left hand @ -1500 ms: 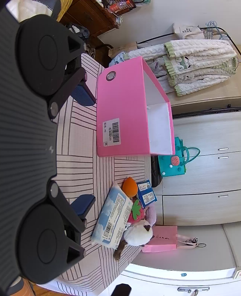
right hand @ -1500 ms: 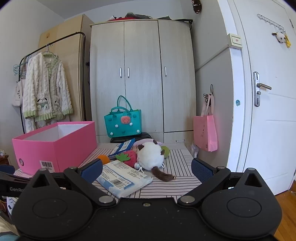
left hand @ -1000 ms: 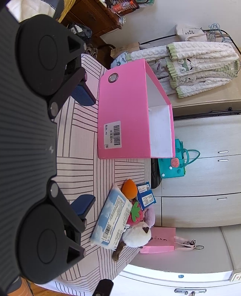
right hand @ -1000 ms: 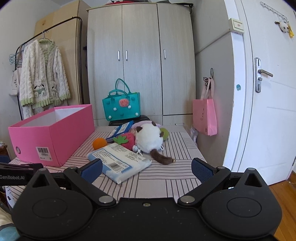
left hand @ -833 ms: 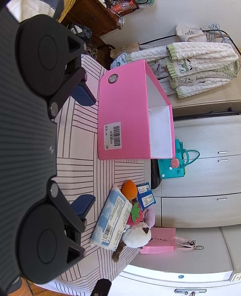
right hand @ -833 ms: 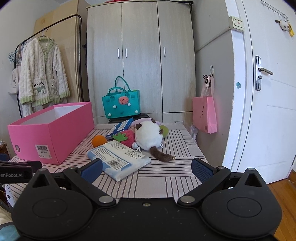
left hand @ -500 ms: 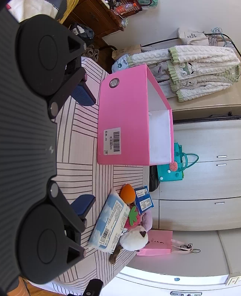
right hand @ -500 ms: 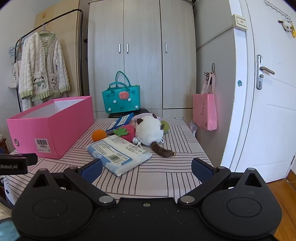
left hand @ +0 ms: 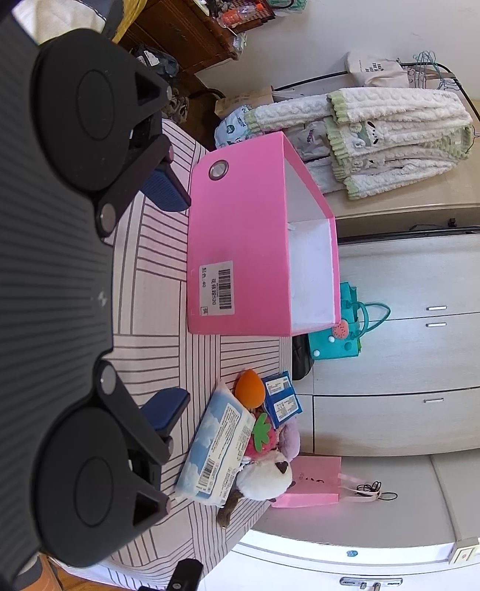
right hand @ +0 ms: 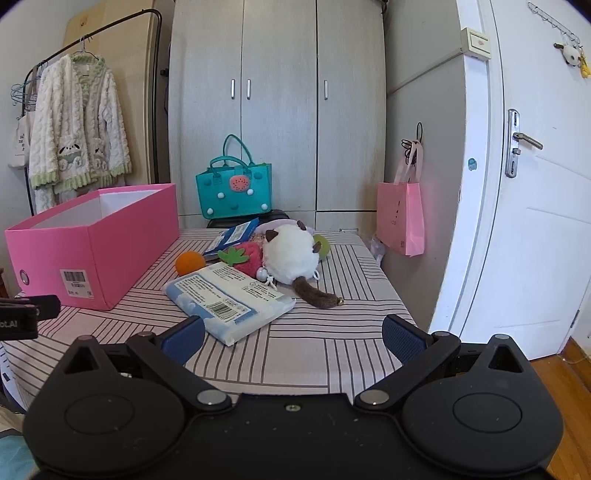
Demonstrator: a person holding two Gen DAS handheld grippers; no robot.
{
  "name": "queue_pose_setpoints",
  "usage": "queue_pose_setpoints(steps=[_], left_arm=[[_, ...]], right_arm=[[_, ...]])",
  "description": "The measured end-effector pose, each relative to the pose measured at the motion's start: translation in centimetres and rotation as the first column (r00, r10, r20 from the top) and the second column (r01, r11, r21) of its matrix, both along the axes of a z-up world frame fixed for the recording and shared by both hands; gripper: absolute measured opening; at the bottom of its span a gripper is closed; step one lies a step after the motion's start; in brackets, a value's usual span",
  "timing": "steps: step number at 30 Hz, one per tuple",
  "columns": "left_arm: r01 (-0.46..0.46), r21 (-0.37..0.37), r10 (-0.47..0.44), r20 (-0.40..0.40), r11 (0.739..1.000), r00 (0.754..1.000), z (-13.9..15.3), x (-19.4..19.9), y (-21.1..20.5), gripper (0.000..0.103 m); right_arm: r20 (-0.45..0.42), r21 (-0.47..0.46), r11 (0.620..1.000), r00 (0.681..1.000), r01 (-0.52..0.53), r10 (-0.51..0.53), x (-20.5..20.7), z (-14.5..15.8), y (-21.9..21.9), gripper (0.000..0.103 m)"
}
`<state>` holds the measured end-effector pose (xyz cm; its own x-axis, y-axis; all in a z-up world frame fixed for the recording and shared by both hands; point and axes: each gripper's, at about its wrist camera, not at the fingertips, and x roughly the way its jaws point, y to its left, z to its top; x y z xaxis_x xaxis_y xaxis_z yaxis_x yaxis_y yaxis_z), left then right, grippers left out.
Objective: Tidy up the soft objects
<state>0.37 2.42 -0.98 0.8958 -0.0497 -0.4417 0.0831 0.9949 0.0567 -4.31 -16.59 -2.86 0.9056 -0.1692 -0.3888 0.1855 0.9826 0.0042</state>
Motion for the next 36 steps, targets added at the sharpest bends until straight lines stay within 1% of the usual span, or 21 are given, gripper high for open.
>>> queue_pose_setpoints(steps=[11, 15, 17, 19, 22, 24, 27, 30, 32, 34, 36], left_arm=[[-0.012, -0.018, 0.012, -0.017, 1.000, 1.000, -0.4, 0.3, 1.0, 0.103], [-0.006, -0.004, 0.006, -0.032, 1.000, 0.999, -0.5, 0.4, 1.0, 0.103], [0.029, 0.004, -0.029, -0.061, 1.000, 0.998, -0.4, 0.6, 0.9, 0.103], [0.088, -0.027, -0.091, -0.096, 0.996, 0.991, 0.1, 0.9, 1.1, 0.103], [0.138, -0.072, -0.145, -0.105, 0.988, 0.984, 1.1, 1.2, 1.3, 0.103], [0.163, -0.073, -0.170, -0.103, 0.984, 0.980, 1.9, 1.4, 1.1, 0.103], [0.199, -0.024, -0.200, -0.074, 0.980, 0.977, 3.2, 1.6, 0.4, 0.103], [0.230, 0.043, -0.229, -0.038, 0.972, 0.973, 4.6, 1.8, -0.5, 0.103], [0.261, 0.079, -0.260, -0.020, 0.962, 0.965, 5.3, 2.2, -1.5, 0.103], [0.284, 0.101, -0.283, -0.028, 0.953, 0.959, 5.7, 3.2, -2.6, 0.103], [0.310, 0.105, -0.305, -0.060, 0.945, 0.951, 6.0, 4.6, -3.7, 0.103]], right_arm=[[-0.024, -0.008, 1.000, 1.000, -0.013, 0.013, 0.5, -0.3, 0.8, 0.103], [-0.042, -0.017, 1.000, 0.999, -0.021, 0.020, 0.6, -0.3, 1.1, 0.103], [-0.045, -0.025, 0.999, 0.999, -0.024, 0.023, 0.7, -0.2, 1.2, 0.103], [-0.058, -0.026, 0.999, 0.998, -0.031, 0.030, 0.9, -0.1, 1.2, 0.103], [-0.066, -0.032, 0.997, 0.995, -0.076, 0.073, 1.2, 0.3, 1.2, 0.103], [-0.061, -0.047, 0.994, 0.994, -0.097, 0.094, 1.3, 0.7, 1.1, 0.103], [-0.057, -0.044, 0.990, 0.990, -0.134, 0.132, 1.5, 1.5, 0.5, 0.102], [-0.018, -0.003, 0.981, 0.981, -0.193, 0.193, 1.4, 2.4, -0.7, 0.102], [-0.002, 0.034, 0.977, 0.978, -0.211, 0.211, 1.8, 2.8, -1.6, 0.102], [0.013, 0.065, 0.975, 0.977, -0.214, 0.214, 2.4, 2.9, -2.5, 0.102], [0.015, 0.106, 0.974, 0.980, -0.200, 0.200, 3.4, 2.6, -3.3, 0.102]])
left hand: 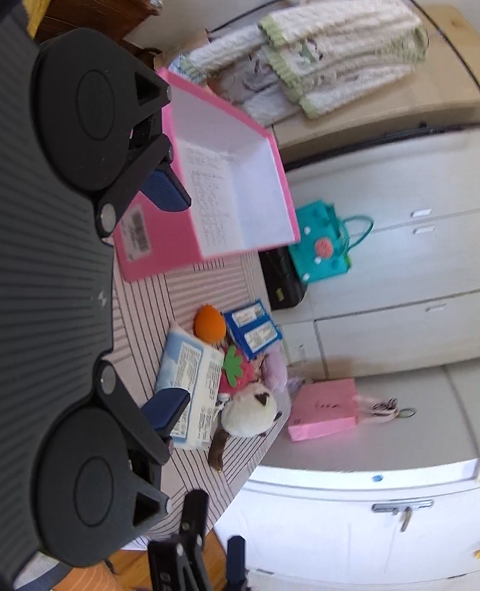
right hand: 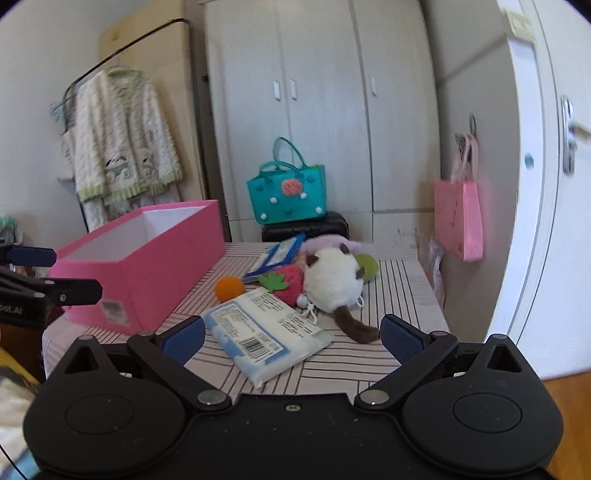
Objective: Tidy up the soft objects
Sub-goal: 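Reach the left tool to the white-and-blue tissue pack and close on it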
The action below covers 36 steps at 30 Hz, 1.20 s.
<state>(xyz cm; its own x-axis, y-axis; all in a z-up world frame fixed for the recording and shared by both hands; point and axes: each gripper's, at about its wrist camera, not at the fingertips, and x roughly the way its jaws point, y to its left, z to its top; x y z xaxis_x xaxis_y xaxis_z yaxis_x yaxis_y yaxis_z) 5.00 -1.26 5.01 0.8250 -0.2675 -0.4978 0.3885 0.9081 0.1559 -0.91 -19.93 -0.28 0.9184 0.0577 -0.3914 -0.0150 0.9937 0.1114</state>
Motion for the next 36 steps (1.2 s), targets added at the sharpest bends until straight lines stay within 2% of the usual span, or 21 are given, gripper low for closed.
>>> queue_pose_setpoints(steps=[3, 9, 14, 19, 21, 24, 26, 28, 31, 33, 35, 36], left_arm=[[0.041, -0.007, -0.041, -0.052, 0.999, 0.998, 0.2, 2.0, -1.3, 0.103], [0.133, 0.027, -0.130, -0.093, 0.991, 0.987, 0.2, 4.9, -4.3, 0.101], [0.226, 0.056, -0.210, -0.206, 0.973, 0.956, -0.5, 7.8, -6.8, 0.097], [0.267, 0.103, -0.227, -0.292, 0.958, 0.929, -1.4, 10.3, -9.1, 0.095], [0.273, 0.124, -0.223, -0.315, 0.954, 0.923, -1.9, 11.2, -9.7, 0.092], [0.282, 0.216, -0.206, -0.316, 0.935, 0.926, -2.9, 12.2, -10.9, 0.089], [0.280, 0.250, -0.191, -0.328, 0.927, 0.925, -3.5, 13.0, -11.6, 0.089], [0.294, 0.233, -0.188, -0.391, 0.927, 0.901, -3.9, 13.9, -11.9, 0.088], [0.299, 0.188, -0.177, -0.484, 0.935, 0.857, -4.6, 15.3, -11.8, 0.083], [0.288, 0.152, -0.170, -0.527, 0.945, 0.833, -4.9, 16.0, -11.5, 0.083], [0.269, 0.140, -0.152, -0.548, 0.953, 0.823, -5.3, 16.5, -11.4, 0.083], [0.257, 0.149, -0.138, -0.545, 0.955, 0.827, -5.5, 16.6, -11.3, 0.084]], right_arm=[[-0.057, 0.053, 0.999, 0.998, 0.011, -0.008, 1.8, -1.1, -1.0, 0.102], [-0.175, 0.161, 0.986, 0.982, -0.038, 0.066, 4.6, -3.8, -1.9, 0.102], [-0.172, 0.130, 0.988, 0.979, -0.084, 0.105, 5.8, -4.6, -0.9, 0.100], [-0.191, 0.159, 0.979, 0.969, -0.125, 0.155, 7.2, -5.2, -0.8, 0.097], [-0.199, 0.157, 0.978, 0.966, -0.134, 0.164, 7.7, -5.6, -0.6, 0.097], [-0.215, 0.179, 0.971, 0.957, -0.157, 0.194, 8.3, -6.3, -0.4, 0.095], [-0.214, 0.110, 0.981, 0.961, -0.157, 0.178, 8.4, -6.4, 0.6, 0.095], [-0.197, 0.055, 0.983, 0.963, -0.174, 0.182, 8.3, -6.4, 1.4, 0.095], [-0.217, 0.098, 0.978, 0.955, -0.183, 0.200, 8.8, -6.7, 1.1, 0.094], [-0.215, 0.071, 0.982, 0.959, -0.173, 0.184, 9.0, -6.8, 0.9, 0.091], [-0.214, 0.053, 0.985, 0.961, -0.167, 0.175, 9.0, -6.8, 0.7, 0.084], [-0.211, 0.052, 0.985, 0.962, -0.166, 0.174, 9.0, -6.8, 0.5, 0.080]])
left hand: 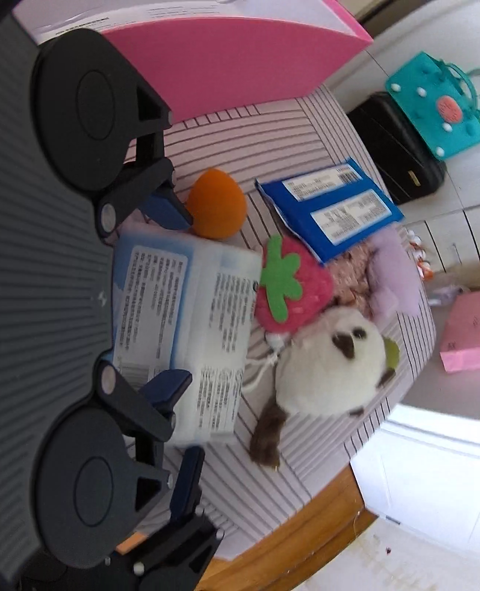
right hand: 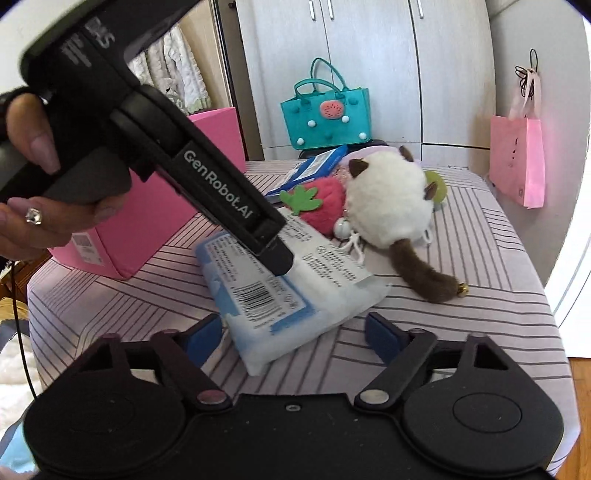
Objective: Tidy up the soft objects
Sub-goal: 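Reach the left tool to the white-and-blue tissue pack and close on it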
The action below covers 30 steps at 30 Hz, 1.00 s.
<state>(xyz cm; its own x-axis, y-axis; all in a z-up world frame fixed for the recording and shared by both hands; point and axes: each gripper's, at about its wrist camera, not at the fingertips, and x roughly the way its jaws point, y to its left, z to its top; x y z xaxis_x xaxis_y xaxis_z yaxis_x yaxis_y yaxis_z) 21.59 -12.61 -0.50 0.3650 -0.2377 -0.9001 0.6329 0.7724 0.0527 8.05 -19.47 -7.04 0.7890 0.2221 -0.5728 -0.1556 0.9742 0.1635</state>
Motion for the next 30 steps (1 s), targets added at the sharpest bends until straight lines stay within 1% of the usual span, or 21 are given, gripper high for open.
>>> queue_pose_setpoints(steps=[1, 3, 5, 7, 9, 10, 11, 12, 14, 16, 17, 18, 20, 22, 25, 26, 28, 30], left_arm=[[-0.005, -0.002, 0.005, 0.005, 1.000, 1.000, -0.1, 0.0, 0.1, 0.084], [-0.013, -0.009, 0.013, 0.005, 1.000, 1.000, 0.0, 0.0, 0.3, 0.084], [-0.018, -0.016, 0.018, 0.005, 1.000, 1.000, 0.0, 0.0, 0.3, 0.084], [-0.035, -0.027, 0.035, -0.003, 0.999, 0.999, -0.1, 0.0, 0.6, 0.084], [-0.051, -0.044, 0.050, -0.022, 0.998, 0.999, -0.3, 0.0, 0.7, 0.081], [-0.051, -0.057, 0.049, -0.032, 0.997, 0.998, -0.3, -0.1, 0.8, 0.072], [-0.050, -0.070, 0.047, -0.039, 0.996, 0.998, -0.2, -0.3, 0.9, 0.067], [-0.055, -0.067, 0.053, -0.032, 0.996, 0.998, -0.1, -0.5, 0.9, 0.063], [-0.053, -0.070, 0.052, -0.022, 0.996, 0.998, 0.1, -0.8, 1.0, 0.050], [-0.074, -0.106, 0.062, -0.106, 0.992, 0.992, 0.1, -0.5, 1.4, 0.045], [-0.093, -0.116, 0.077, -0.135, 0.989, 0.988, 0.2, -0.5, 1.7, 0.039], [-0.100, -0.124, 0.081, -0.150, 0.987, 0.985, 0.3, -0.5, 1.8, 0.036], [-0.116, -0.135, 0.092, -0.172, 0.984, 0.981, 0.3, -0.7, 2.1, 0.030], [-0.119, -0.137, 0.095, -0.173, 0.983, 0.980, 0.1, -0.9, 2.1, 0.030], [-0.121, -0.137, 0.101, -0.147, 0.983, 0.984, 0.0, -1.2, 2.0, 0.030], [-0.119, -0.138, 0.100, -0.139, 0.983, 0.985, 0.0, -1.2, 2.0, 0.032], [-0.112, -0.139, 0.095, -0.124, 0.984, 0.988, -0.1, -1.3, 2.2, 0.034], [-0.123, -0.157, 0.102, -0.133, 0.980, 0.986, -0.2, -1.2, 2.5, 0.034]], right_arm=[[0.002, -0.001, 1.000, 1.000, -0.002, 0.002, -0.1, 0.0, -0.2, 0.077], [0.012, 0.004, 1.000, 1.000, -0.014, 0.014, -0.3, 0.0, -0.8, 0.066], [0.018, 0.009, 1.000, 1.000, -0.021, 0.020, -0.7, 0.0, -1.4, 0.059], [0.019, 0.024, 0.999, 0.999, -0.027, 0.026, -1.0, 0.0, -2.0, 0.058], [0.014, 0.038, 0.999, 0.999, -0.034, 0.033, -1.1, 0.0, -2.4, 0.055], [0.010, 0.043, 0.998, 0.999, -0.035, 0.035, -1.2, 0.1, -2.6, 0.055], [0.006, 0.052, 0.998, 0.999, -0.038, 0.038, -1.3, 0.2, -2.8, 0.053], [0.001, 0.063, 0.997, 0.999, -0.043, 0.043, -1.3, 0.2, -3.0, 0.050], [-0.013, 0.085, 0.995, 0.999, -0.051, 0.052, -1.3, 0.3, -3.3, 0.049], [-0.031, 0.120, 0.990, 0.997, -0.067, 0.071, -1.1, 0.4, -3.8, 0.050], [-0.034, 0.143, 0.986, 0.996, -0.080, 0.086, -1.0, 0.6, -4.0, 0.057], [-0.039, 0.158, 0.984, 0.996, -0.079, 0.086, -0.9, 0.8, -4.2, 0.061], [-0.051, 0.148, 0.987, 0.997, -0.056, 0.065, -0.8, 1.0, -4.4, 0.063], [-0.061, 0.132, 0.990, 0.997, -0.041, 0.049, -0.7, 1.2, -4.6, 0.063], [-0.088, 0.124, 0.992, 0.996, -0.004, 0.015, -0.2, 1.1, -5.1, 0.064], [-0.091, 0.125, 0.992, 0.996, 0.003, 0.008, -0.1, 1.1, -5.2, 0.064], [-0.100, 0.149, 0.989, 0.995, 0.016, -0.001, 0.2, 1.1, -5.7, 0.064], [-0.119, 0.186, 0.982, 0.993, 0.029, -0.007, 0.6, 0.9, -6.2, 0.063]])
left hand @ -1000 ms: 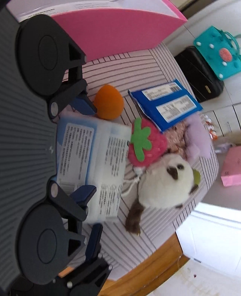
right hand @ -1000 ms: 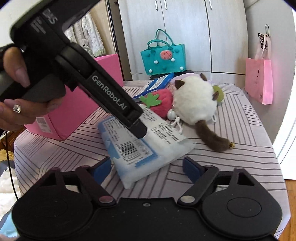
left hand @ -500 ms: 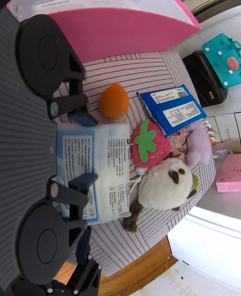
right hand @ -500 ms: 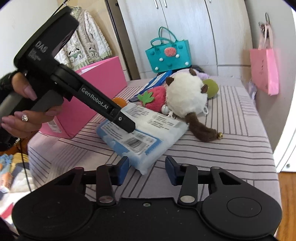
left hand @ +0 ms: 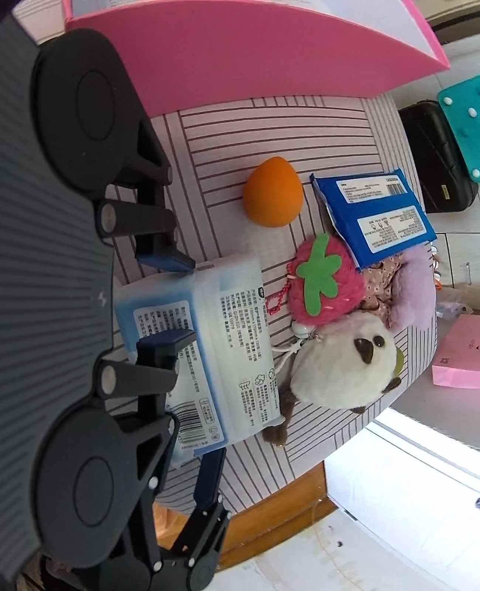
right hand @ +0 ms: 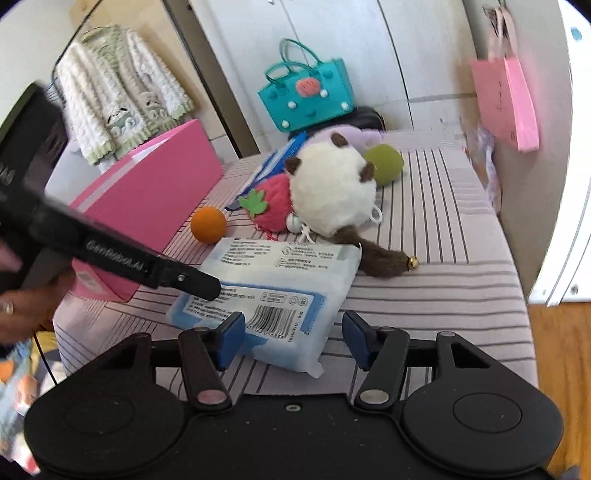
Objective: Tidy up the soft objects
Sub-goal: 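Reach the left tool to the white-and-blue tissue pack and close on it, then lift the tissue pack with the left tool and carry it into the pink box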
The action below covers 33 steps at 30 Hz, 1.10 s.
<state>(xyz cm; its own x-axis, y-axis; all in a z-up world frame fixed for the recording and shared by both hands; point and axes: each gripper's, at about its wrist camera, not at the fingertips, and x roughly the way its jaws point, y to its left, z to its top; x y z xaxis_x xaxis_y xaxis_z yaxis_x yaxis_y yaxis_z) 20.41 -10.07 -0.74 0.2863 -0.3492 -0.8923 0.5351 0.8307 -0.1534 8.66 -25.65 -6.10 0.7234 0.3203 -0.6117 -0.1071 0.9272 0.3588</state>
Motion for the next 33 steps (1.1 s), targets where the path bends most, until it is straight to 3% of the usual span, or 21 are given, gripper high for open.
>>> queue_pose_setpoints(steps=[5, 8, 11, 13, 15, 21, 28, 33], left_arm=[[-0.033, -0.052, 0.031, -0.034, 0.998, 0.999, -0.3, 0.6, 0.9, 0.037], [-0.029, -0.090, 0.027, -0.021, 0.996, 0.999, -0.7, 0.6, 1.3, 0.043], [-0.025, -0.101, 0.025, -0.003, 0.995, 1.000, -0.7, 0.2, 1.4, 0.043], [-0.013, -0.103, 0.014, 0.003, 0.995, 1.000, -0.6, 0.1, 1.2, 0.037], [0.008, -0.100, -0.006, 0.019, 0.995, 1.000, -0.4, -0.2, 0.9, 0.033], [0.063, -0.048, -0.058, 0.096, 0.997, 0.994, 0.2, -1.5, -0.2, 0.026], [0.090, -0.064, -0.083, 0.107, 0.994, 0.991, 1.7, -2.9, 0.5, 0.025], [0.105, -0.078, -0.094, 0.135, 0.991, 0.986, 4.0, -4.0, 2.0, 0.025]], right_arm=[[-0.034, 0.033, 0.999, 0.999, 0.028, -0.027, 0.9, -0.2, -0.4, 0.060], [-0.040, 0.058, 0.998, 0.999, 0.035, -0.032, 1.4, -0.3, -0.8, 0.060], [-0.031, 0.027, 0.999, 0.999, 0.029, -0.028, 1.6, -0.3, -0.3, 0.060], [-0.015, -0.009, 1.000, 0.999, 0.030, -0.030, 1.5, -0.3, 0.3, 0.060], [-0.010, -0.030, 0.999, 0.999, 0.030, -0.030, 1.4, -0.3, 0.6, 0.049], [-0.048, -0.007, 1.000, 0.999, -0.002, 0.002, 2.0, 0.2, -0.2, 0.036], [-0.088, -0.059, 0.998, 0.996, -0.037, 0.032, 1.7, 1.7, 0.6, 0.035], [-0.069, -0.082, 0.994, 0.996, -0.066, 0.060, 0.8, 3.9, 1.2, 0.036]])
